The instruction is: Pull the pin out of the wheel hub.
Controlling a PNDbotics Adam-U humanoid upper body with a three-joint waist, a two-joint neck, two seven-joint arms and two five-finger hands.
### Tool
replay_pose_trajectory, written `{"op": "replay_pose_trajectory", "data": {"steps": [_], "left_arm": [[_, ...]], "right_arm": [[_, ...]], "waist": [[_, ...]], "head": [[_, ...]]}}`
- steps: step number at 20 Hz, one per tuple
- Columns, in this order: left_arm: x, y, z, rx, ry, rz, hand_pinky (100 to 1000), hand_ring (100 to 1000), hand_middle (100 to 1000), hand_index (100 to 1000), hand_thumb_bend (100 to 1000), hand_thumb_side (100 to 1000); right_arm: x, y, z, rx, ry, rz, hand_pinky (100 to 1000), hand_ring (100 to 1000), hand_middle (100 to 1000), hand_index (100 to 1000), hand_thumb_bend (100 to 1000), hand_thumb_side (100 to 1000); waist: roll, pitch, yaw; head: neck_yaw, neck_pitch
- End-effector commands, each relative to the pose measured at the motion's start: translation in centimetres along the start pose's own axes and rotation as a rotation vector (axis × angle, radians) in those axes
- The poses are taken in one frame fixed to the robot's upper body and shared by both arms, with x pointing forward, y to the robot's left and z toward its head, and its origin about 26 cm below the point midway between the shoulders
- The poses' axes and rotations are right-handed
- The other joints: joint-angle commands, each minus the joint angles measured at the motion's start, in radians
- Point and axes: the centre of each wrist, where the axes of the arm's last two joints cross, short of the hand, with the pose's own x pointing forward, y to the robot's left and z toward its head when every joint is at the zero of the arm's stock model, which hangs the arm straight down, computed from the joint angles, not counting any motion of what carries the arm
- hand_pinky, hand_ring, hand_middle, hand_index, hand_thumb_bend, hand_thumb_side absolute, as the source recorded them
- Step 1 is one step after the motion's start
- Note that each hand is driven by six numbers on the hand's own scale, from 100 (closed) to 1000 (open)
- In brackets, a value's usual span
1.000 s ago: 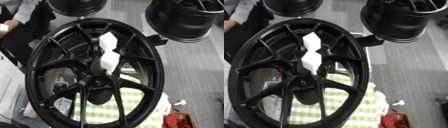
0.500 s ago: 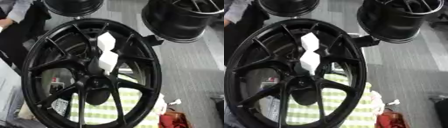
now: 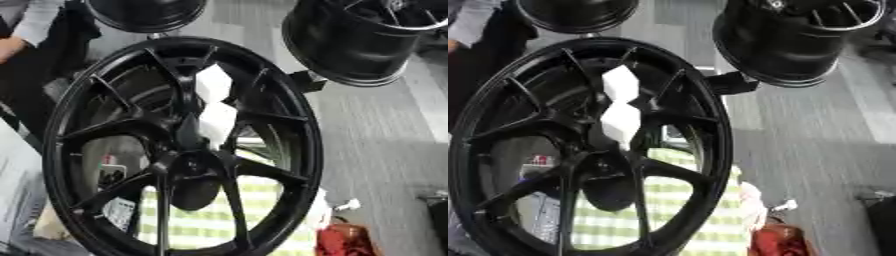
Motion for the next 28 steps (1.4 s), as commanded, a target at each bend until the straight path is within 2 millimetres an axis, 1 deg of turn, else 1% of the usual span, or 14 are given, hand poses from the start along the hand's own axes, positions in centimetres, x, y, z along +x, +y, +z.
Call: {"op": "replay_pose_trajectory", "data": {"steps": [1, 5, 10, 14, 17, 19, 21, 25, 27, 28], "left_arm": [[1.0, 0.4, -0.8, -0.017, -0.037, -0.023, 812, 733, 666, 759, 276, 679], [1.0, 0.5, -0.8, -0.016, -0.036, -0.024, 812, 734, 667, 759, 276, 680], [0.8, 0.5, -0.7, -0.018, -0.029, -0.025, 813, 735, 669, 759, 274, 682], [0.8, 0.5, -0.7, -0.02, -0.028, -0.022, 814, 736, 669, 759, 274, 681], [0.8, 0.4, -0.7, -0.021, -0.028, -0.021, 814, 736, 670, 759, 273, 682], [0.8, 0.4, -0.7, -0.021, -0.027, -0.018, 814, 736, 670, 759, 273, 682], [0.8, 0.4, -0.7, -0.021, -0.026, -0.016, 814, 737, 670, 759, 273, 682], [0.8, 0.3, -0.8, -0.022, -0.026, -0.013, 815, 737, 671, 758, 273, 682], [0.8, 0.3, -0.8, -0.021, -0.026, -0.011, 815, 737, 671, 758, 273, 682], [0.8, 0.3, -0.8, -0.021, -0.026, -0.01, 815, 737, 671, 758, 273, 682]], "right_arm": [[-0.2, 0.6, -1.4, 0.076, -0.04, 0.031, 978, 883, 823, 859, 100, 605], [-0.2, 2.0, -4.2, 0.174, -0.101, 0.052, 978, 887, 826, 860, 100, 609], [-0.4, 2.7, -6.7, 0.266, -0.165, 0.041, 968, 888, 830, 857, 100, 632], [0.0, 2.8, -7.8, 0.329, -0.216, 0.009, 961, 889, 833, 857, 100, 646], [0.2, 2.6, -8.3, 0.358, -0.243, -0.007, 958, 891, 837, 857, 100, 628], [0.8, 2.6, -8.9, 0.372, -0.274, -0.022, 954, 891, 839, 860, 100, 629], [1.1, 2.7, -9.5, 0.381, -0.295, -0.04, 951, 891, 840, 863, 100, 619], [1.9, 2.6, -10.3, 0.395, -0.326, -0.062, 946, 893, 843, 860, 100, 563], [2.1, 2.6, -10.5, 0.402, -0.337, -0.073, 946, 894, 843, 854, 100, 506], [2.2, 2.6, -10.5, 0.405, -0.342, -0.078, 948, 896, 843, 851, 120, 474]], "waist": [[0.006, -0.013, -0.003], [0.009, -0.016, -0.011], [0.011, -0.018, -0.014], [0.011, -0.019, -0.014], [0.01, -0.02, -0.015], [0.009, -0.02, -0.013], [0.009, -0.021, -0.013], [0.007, -0.024, -0.012], [0.006, -0.025, -0.011], [0.006, -0.026, -0.011]], "head": [[-0.002, 0.005], [0.0, 0.005], [-0.003, 0.005], [-0.007, 0.005], [-0.009, 0.005], [-0.012, 0.005], [-0.014, 0.005], [-0.016, 0.005], [-0.017, 0.005], [-0.017, 0.005]]}}
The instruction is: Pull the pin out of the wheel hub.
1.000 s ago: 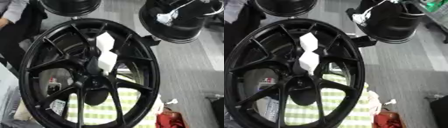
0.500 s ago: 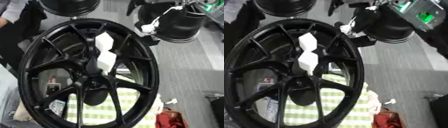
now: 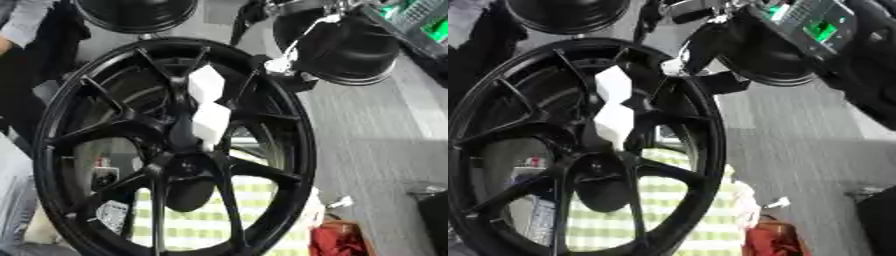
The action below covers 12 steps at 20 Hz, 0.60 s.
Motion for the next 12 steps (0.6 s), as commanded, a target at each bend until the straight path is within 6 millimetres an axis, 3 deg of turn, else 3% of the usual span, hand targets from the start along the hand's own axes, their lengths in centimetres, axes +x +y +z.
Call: {"op": "replay_pose_trajectory", "data": {"steps": [1, 7, 12], "left_arm": [[0.87, 0.35, -0.69, -0.005, -0.032, -0.009, 815, 737, 671, 758, 272, 682], [0.77, 0.3, -0.66, -0.007, -0.027, -0.006, 816, 738, 671, 758, 269, 684], [0.64, 0.34, -0.62, -0.003, -0.021, -0.005, 817, 738, 671, 758, 267, 686]], "right_arm": [[0.12, -1.06, 0.45, -0.009, -0.006, 0.0, 948, 897, 843, 850, 128, 467], [0.69, -1.47, -0.12, -0.012, -0.021, 0.007, 950, 905, 855, 862, 188, 451], [1.1, -1.83, -0.23, 0.003, -0.046, 0.013, 951, 908, 866, 865, 180, 489]], "waist": [[0.005, -0.022, 0.001], [0.004, -0.024, 0.005], [0.003, -0.024, 0.006]], "head": [[-0.006, 0.005], [-0.012, 0.005], [-0.012, 0.005]]}}
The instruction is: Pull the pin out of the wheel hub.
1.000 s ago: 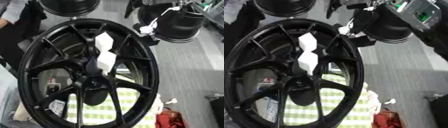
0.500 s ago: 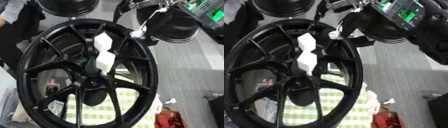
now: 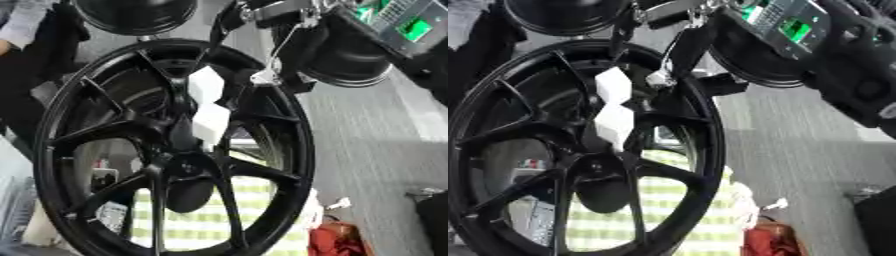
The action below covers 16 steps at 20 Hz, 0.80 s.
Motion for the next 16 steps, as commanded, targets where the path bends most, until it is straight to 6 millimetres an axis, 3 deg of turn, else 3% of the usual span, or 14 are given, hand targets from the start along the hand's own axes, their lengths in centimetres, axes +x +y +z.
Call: {"op": "replay_pose_trajectory", "data": {"steps": [1, 7, 10, 11, 16], "left_arm": [[0.7, 0.3, -0.5, -0.002, -0.021, -0.007, 817, 738, 671, 758, 267, 686], [0.6, 0.3, -0.4, -0.001, -0.016, -0.005, 817, 738, 671, 758, 265, 688], [0.5, 0.3, -0.4, 0.0, -0.014, -0.003, 818, 738, 671, 758, 265, 688], [0.5, 0.3, -0.4, 0.0, -0.013, -0.002, 818, 738, 671, 757, 264, 689], [0.4, 0.2, -0.4, -0.002, -0.009, 0.003, 819, 738, 670, 755, 261, 692]], "right_arm": [[0.4, -1.3, 0.8, -0.01, -0.005, 0.022, 951, 908, 866, 866, 176, 496], [0.9, -1.8, 0.5, -0.024, -0.02, -0.001, 945, 900, 852, 852, 135, 538], [1.0, -1.7, 0.3, -0.02, -0.019, -0.015, 944, 901, 841, 865, 138, 512], [0.9, -1.6, 0.2, -0.014, -0.02, -0.018, 944, 902, 839, 870, 127, 547], [0.5, -1.1, -0.3, 0.005, -0.009, -0.036, 936, 902, 805, 823, 174, 490]], "waist": [[0.007, -0.02, 0.001], [0.007, -0.022, 0.004], [0.005, -0.022, 0.007], [0.004, -0.022, 0.009], [0.0, -0.017, 0.017]], "head": [[-0.004, 0.005], [-0.008, 0.005], [-0.011, 0.005], [-0.011, 0.005], [-0.014, 0.005]]}}
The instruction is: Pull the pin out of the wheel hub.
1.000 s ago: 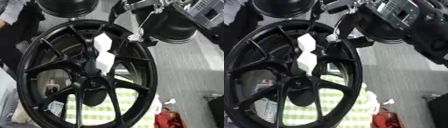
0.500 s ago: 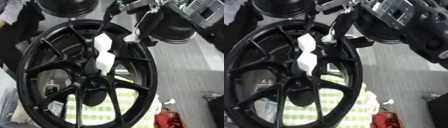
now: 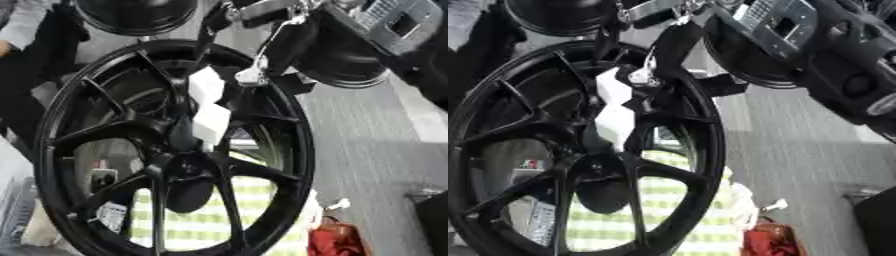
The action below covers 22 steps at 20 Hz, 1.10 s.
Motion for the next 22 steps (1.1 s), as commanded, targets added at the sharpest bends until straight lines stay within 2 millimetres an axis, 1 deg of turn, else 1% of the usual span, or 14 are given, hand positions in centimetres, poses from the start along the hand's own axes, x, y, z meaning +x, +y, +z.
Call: {"op": "replay_pose_trajectory", "data": {"steps": [1, 4, 7, 10, 13, 20, 22], "left_arm": [[0.6, 0.3, -0.5, -0.004, -0.021, -0.007, 819, 738, 670, 755, 259, 693], [0.6, 0.3, -0.5, -0.003, -0.017, -0.004, 819, 738, 670, 755, 255, 696], [0.6, 0.2, -0.5, -0.003, -0.015, 0.0, 820, 738, 670, 755, 255, 697], [0.6, 0.2, -0.5, -0.002, -0.016, 0.003, 820, 738, 670, 755, 255, 698], [0.6, 0.1, -0.6, -0.003, -0.016, 0.007, 821, 739, 670, 754, 252, 700], [0.7, 0.1, -0.6, -0.001, -0.018, 0.011, 822, 739, 670, 754, 248, 704], [0.7, 0.1, -0.6, 0.0, -0.018, 0.011, 823, 739, 670, 754, 247, 705]], "right_arm": [[-0.2, -0.6, 0.4, -0.012, 0.017, 0.005, 936, 904, 807, 831, 180, 484], [-0.4, -0.4, 0.2, -0.003, 0.015, 0.006, 936, 907, 813, 848, 182, 483], [-0.6, -0.2, 0.0, 0.007, 0.01, -0.001, 941, 929, 844, 866, 146, 523], [-0.9, -0.1, -0.1, 0.016, 0.01, -0.005, 944, 938, 853, 871, 144, 532], [-1.1, 0.0, -0.2, 0.014, 0.012, -0.007, 945, 944, 876, 880, 143, 526], [-1.8, 0.4, -0.4, 0.018, 0.024, -0.012, 944, 947, 883, 881, 151, 526], [-2.0, 0.7, -0.1, 0.027, 0.027, -0.01, 945, 946, 881, 880, 158, 518]], "waist": [[0.007, -0.013, 0.003], [0.004, -0.008, 0.007], [0.002, -0.004, 0.011], [0.0, 0.0, 0.013], [-0.001, 0.006, 0.017], [-0.006, 0.018, 0.023], [-0.008, 0.022, 0.025]], "head": [[-0.004, 0.005], [-0.004, 0.005], [-0.004, 0.005], [-0.005, 0.005], [-0.007, 0.005], [-0.009, 0.005], [-0.008, 0.005]]}}
